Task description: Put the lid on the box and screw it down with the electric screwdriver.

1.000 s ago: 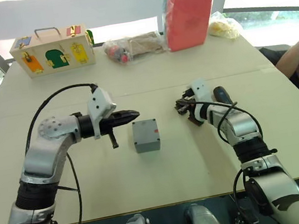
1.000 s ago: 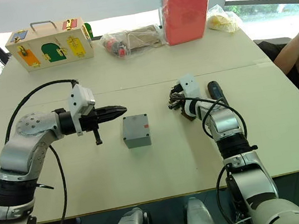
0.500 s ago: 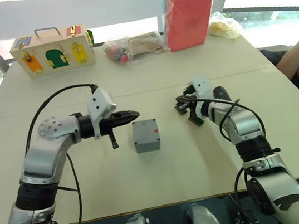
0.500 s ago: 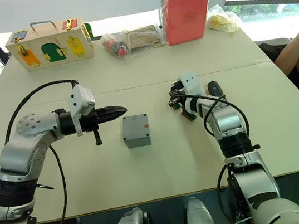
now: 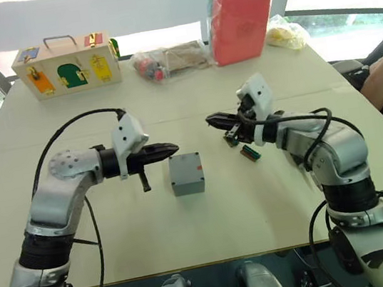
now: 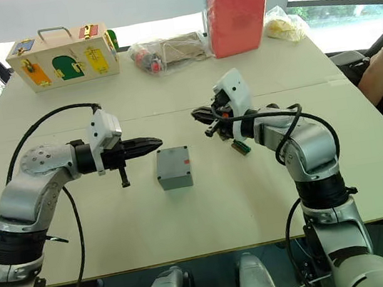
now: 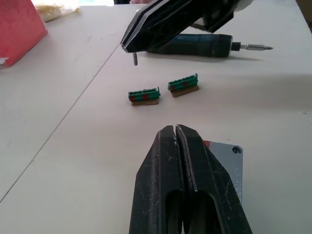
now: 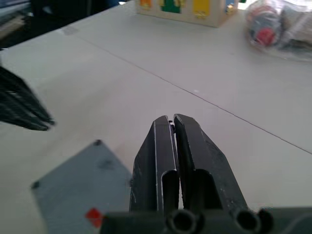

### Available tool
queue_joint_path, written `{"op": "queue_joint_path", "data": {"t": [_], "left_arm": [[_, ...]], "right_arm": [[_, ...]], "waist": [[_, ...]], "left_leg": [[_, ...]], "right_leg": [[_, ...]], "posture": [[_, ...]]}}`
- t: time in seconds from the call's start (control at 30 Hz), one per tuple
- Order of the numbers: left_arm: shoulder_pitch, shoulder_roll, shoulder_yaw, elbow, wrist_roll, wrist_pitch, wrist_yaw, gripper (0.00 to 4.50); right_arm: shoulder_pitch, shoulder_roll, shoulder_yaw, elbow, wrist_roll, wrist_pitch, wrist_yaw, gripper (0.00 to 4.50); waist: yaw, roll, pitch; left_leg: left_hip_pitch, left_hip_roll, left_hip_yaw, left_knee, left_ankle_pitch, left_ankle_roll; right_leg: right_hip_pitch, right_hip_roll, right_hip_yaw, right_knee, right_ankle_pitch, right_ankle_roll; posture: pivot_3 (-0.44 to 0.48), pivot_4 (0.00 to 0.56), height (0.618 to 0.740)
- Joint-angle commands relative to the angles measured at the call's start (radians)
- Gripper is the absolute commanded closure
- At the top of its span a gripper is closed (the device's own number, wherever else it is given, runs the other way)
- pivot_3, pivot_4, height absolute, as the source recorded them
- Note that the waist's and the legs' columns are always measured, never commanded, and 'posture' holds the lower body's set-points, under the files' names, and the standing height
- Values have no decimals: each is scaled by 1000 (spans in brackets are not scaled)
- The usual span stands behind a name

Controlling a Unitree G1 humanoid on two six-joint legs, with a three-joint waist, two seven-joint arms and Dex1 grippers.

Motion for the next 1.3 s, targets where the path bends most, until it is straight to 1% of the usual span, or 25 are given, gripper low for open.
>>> {"op": "queue_joint_path", "data": {"t": [0.03, 0.17, 0.37, 0.43, 0.7, 0.9, 1.3], "left_arm": [[1, 33, 3, 9, 2, -24, -36, 4500], [27, 64, 14, 11, 2, -31, -60, 4500], [64, 77, 22, -6, -1, -29, -48, 4500], [74, 75, 21, -9, 1, -36, -42, 4500], [92, 76, 30, -36, -14, -24, -21, 4500], [58, 50, 6, -7, -3, -39, -18, 4500], [46, 36, 8, 0, 0, -40, -17, 4500]], "right_arm": [[11, 3, 48, -61, 36, 22, 12, 4414], [15, 31, 125, -20, -7, -19, -15, 4414], [-16, 53, 177, 77, -67, -86, -33, 4414], [-14, 42, 190, 97, -84, -103, -24, 4414], [-9, 22, 181, 85, -80, -91, -17, 4414], [10, 1, 168, 60, -77, -77, -20, 4414], [22, -4, 179, 93, -99, -104, -25, 4414]], "waist": [[0, 0, 0], [-1, 0, 0], [1, 0, 0], [1, 0, 0], [0, 0, 0], [3, 0, 0], [0, 0, 0]], "left_leg": [[0, 0, 0, 0, 0, 0], [0, 0, 0, 0, 0, 0], [0, 0, 0, 0, 0, 0], [0, 0, 0, 0, 0, 0], [0, 0, 0, 0, 0, 0], [0, 0, 0, 0, 0, 0], [0, 0, 0, 0, 0, 0]], "right_leg": [[0, 0, 0, 0, 0, 0], [0, 0, 0, 0, 0, 0], [0, 0, 0, 0, 0, 0], [0, 0, 0, 0, 0, 0], [0, 0, 0, 0, 0, 0], [0, 0, 0, 0, 0, 0], [0, 0, 0, 0, 0, 0]], "posture": [[0, 150, 730], [0, 150, 730], [0, 150, 730], [0, 150, 730], [0, 150, 730], [0, 150, 730], [0, 150, 730]]}}
